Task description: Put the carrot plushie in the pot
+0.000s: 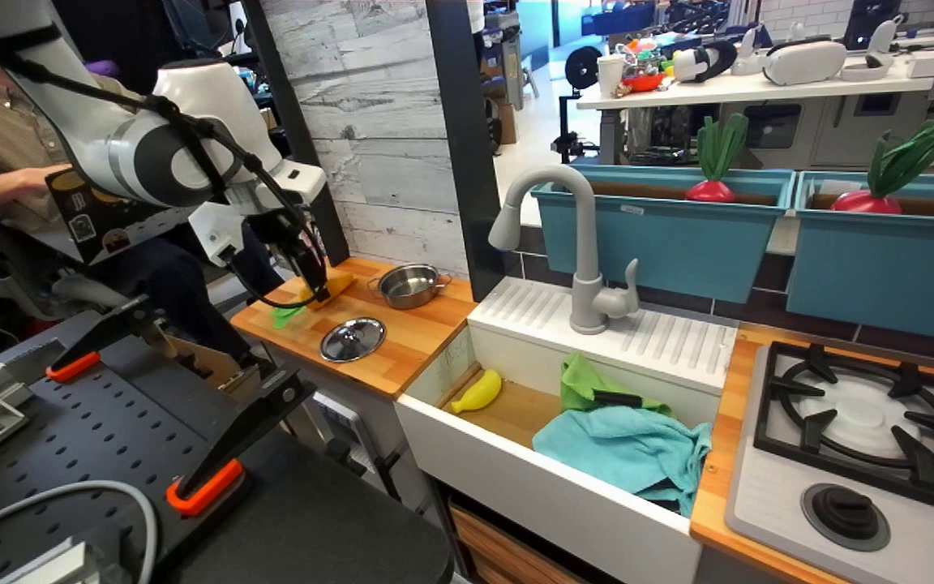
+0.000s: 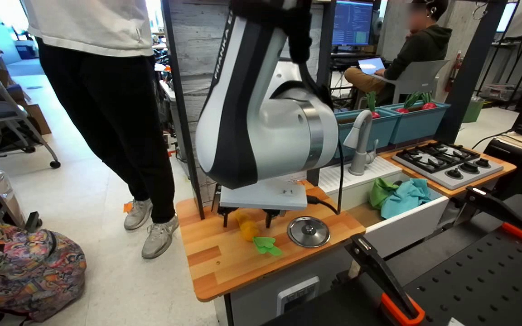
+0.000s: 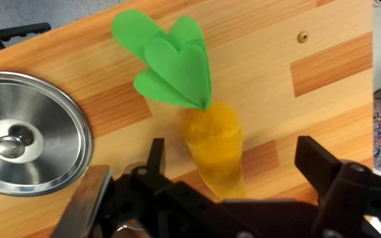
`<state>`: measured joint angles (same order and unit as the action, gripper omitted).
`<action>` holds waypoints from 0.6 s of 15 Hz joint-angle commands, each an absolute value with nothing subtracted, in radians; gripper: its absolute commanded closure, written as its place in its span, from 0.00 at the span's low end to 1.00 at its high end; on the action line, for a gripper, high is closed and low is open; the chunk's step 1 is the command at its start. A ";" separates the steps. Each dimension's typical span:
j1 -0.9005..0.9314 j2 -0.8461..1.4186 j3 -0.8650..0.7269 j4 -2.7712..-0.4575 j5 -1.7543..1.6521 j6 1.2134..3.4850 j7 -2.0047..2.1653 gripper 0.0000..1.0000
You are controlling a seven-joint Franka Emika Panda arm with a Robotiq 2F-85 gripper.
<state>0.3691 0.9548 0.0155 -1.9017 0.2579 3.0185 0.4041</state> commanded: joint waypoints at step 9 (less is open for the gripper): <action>0.397 0.981 -0.001 -1.850 0.228 2.941 0.394 0.88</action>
<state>0.3763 1.0089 0.0059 -1.8261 0.2558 2.9623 0.3962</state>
